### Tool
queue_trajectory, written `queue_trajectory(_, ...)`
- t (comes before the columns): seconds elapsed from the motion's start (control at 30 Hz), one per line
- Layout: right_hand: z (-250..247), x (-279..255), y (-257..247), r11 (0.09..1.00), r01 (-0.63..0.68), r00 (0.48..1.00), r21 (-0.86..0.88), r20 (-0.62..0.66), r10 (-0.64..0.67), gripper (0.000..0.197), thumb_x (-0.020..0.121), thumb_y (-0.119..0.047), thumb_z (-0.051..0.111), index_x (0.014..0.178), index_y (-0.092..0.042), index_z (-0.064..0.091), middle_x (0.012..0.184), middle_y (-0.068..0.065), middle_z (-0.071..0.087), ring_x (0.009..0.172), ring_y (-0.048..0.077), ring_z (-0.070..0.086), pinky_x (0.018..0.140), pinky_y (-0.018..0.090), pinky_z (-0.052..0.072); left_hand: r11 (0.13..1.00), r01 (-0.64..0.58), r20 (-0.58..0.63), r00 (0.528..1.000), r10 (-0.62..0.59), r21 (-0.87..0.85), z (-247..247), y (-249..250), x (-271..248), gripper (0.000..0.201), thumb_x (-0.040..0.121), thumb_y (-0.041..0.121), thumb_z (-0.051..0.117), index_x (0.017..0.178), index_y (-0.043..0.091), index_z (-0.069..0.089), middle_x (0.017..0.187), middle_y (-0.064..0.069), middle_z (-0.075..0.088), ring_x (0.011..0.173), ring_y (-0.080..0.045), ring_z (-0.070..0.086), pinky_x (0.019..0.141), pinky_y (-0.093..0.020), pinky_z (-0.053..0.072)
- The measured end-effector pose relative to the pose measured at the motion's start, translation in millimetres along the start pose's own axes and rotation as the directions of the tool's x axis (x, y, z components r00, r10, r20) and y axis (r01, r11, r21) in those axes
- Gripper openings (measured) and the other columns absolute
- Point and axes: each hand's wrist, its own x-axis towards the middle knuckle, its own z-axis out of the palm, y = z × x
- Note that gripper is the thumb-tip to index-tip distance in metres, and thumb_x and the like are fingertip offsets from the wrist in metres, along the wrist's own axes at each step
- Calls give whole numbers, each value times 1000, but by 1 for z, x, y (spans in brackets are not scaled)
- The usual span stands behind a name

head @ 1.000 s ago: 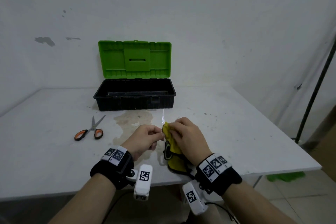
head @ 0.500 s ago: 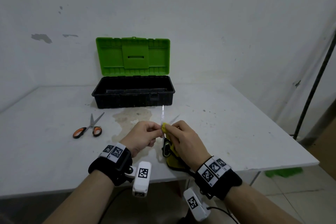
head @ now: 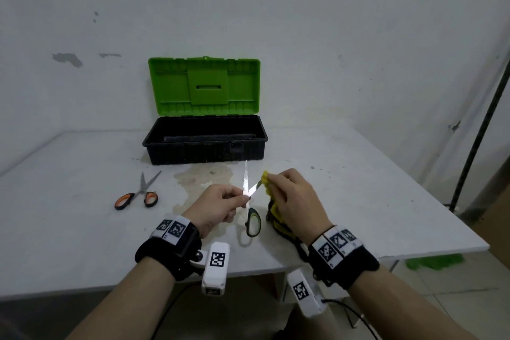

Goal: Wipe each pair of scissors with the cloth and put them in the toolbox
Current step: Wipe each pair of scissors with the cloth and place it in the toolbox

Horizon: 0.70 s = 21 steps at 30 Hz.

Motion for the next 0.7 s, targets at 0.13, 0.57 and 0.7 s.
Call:
queue_trajectory(0.13, 9, -12, -17, 996, 85, 990, -34, 117, -80, 18, 97, -23, 55, 112, -22, 64, 94, 0, 53, 68, 15, 50, 52, 32, 50, 997, -7, 9, 1000, 7, 80, 1, 1, 1, 16, 92, 13, 67, 100, -1, 70, 76, -2, 68, 52, -7, 45, 44, -18, 34)
queue_trajectory(0.57, 10, 6, -7, 998, -54, 992, -41, 113, 58, 20, 99, -28, 48, 102, -20, 66, 93, -1, 47, 67, 18, 52, 61, 35, 51, 957, -94, -21, 994, 104, 276, -3, 6, -1, 8, 91, 10, 67, 90, 7, 74, 59, 8, 65, 48, -4, 46, 46, -16, 38)
queue_trajectory(0.7, 17, 0, -12, 998, -38, 984, -59, 173, 48, 20, 99, -28, 46, 103, -22, 65, 93, -1, 46, 68, 19, 52, 60, 34, 50, 925, -178, 32, 984, 178, 336, -3, 7, -1, 7, 90, 12, 69, 90, 13, 76, 71, 3, 70, 52, -4, 49, 53, -18, 43)
